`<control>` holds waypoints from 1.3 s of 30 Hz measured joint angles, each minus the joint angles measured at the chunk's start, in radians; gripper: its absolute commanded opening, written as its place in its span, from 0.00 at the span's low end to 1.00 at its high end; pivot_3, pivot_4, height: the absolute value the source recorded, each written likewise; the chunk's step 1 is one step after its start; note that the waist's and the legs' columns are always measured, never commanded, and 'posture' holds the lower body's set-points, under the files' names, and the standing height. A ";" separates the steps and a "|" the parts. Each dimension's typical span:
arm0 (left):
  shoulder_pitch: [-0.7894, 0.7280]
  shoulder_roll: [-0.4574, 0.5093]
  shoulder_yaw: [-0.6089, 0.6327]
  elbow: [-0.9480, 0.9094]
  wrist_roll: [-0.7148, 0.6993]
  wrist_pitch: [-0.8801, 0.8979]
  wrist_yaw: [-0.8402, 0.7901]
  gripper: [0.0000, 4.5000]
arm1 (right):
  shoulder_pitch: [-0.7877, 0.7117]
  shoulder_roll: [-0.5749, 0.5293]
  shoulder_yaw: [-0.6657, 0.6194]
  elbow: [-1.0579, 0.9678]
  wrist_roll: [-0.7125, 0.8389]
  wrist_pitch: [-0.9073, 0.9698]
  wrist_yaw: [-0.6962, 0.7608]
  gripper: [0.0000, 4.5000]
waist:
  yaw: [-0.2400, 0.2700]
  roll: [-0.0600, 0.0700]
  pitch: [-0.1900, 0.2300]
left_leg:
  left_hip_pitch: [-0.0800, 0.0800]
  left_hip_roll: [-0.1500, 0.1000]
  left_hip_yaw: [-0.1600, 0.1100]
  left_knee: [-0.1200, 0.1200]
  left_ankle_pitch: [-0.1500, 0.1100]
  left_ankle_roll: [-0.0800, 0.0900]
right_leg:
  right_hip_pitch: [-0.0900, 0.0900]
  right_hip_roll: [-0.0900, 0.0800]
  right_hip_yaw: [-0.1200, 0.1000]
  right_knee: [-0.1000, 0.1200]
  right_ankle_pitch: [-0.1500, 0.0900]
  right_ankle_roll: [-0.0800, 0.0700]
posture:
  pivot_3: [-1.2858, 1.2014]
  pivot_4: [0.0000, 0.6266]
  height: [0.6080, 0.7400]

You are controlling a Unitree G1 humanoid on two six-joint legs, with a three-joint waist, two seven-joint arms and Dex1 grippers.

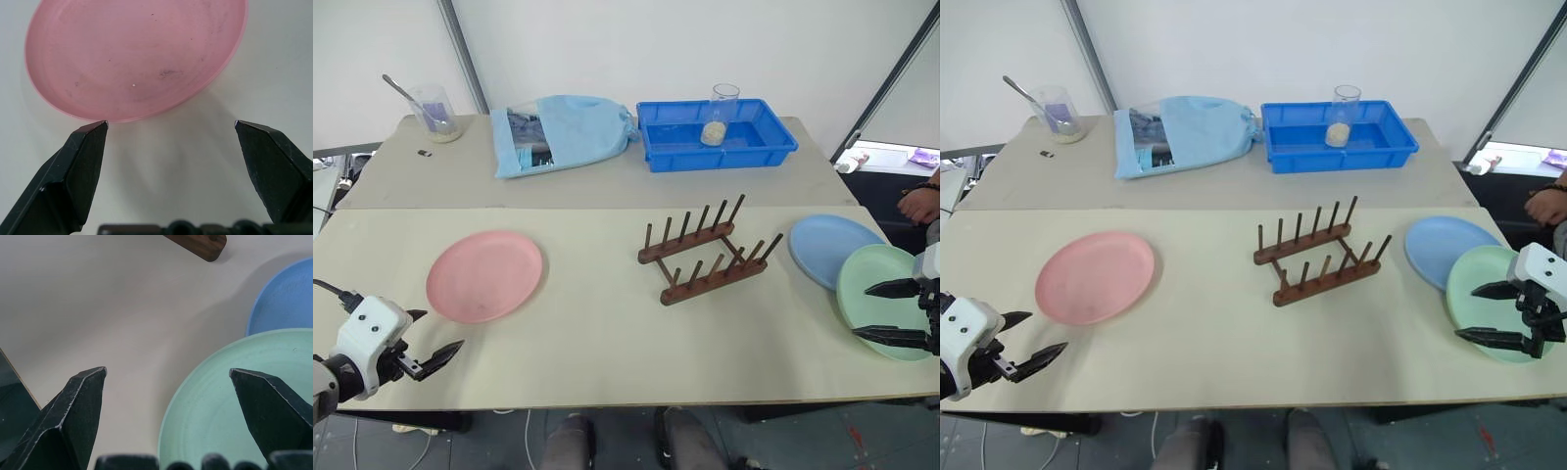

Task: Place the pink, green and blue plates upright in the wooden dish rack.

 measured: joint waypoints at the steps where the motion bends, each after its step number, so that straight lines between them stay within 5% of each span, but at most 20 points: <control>1: 0.000 0.000 0.000 0.000 0.000 0.000 0.000 0.99 | 0.000 0.000 0.000 0.000 0.000 0.000 0.000 1.00 | 0.000 0.000 0.000 | 0.000 0.000 0.000 0.000 0.000 0.000 | 0.000 0.000 0.000 0.000 0.000 0.000 | 0.52 0.24 1.00; 31: -0.066 -0.003 -0.019 0.071 -0.013 -0.152 -0.089 0.99 | 0.079 0.016 -0.022 0.001 0.002 -0.063 -0.001 1.00 | 0.001 0.000 0.000 | 0.000 0.000 0.001 0.000 0.000 0.000 | 0.000 0.000 0.000 0.001 0.000 0.000 | 0.52 0.24 1.00; 35: -0.163 -0.012 -0.116 -0.063 -0.079 -0.079 -0.064 0.99 | 0.088 0.022 -0.046 -0.071 0.023 -0.044 -0.005 1.00 | 0.005 0.001 0.000 | 0.000 0.000 0.001 0.002 0.000 0.000 | 0.001 0.000 0.001 0.002 0.001 0.001 | 0.52 0.24 1.00; 39: -0.322 -0.064 -0.342 -0.176 -0.113 0.027 0.004 0.99 | 0.146 0.042 -0.125 -0.245 0.079 0.041 -0.016 1.00 | 0.013 0.001 -0.001 | 0.001 -0.001 0.000 0.004 0.000 0.000 | 0.003 0.001 0.001 0.004 0.002 0.002 | 0.52 0.24 1.00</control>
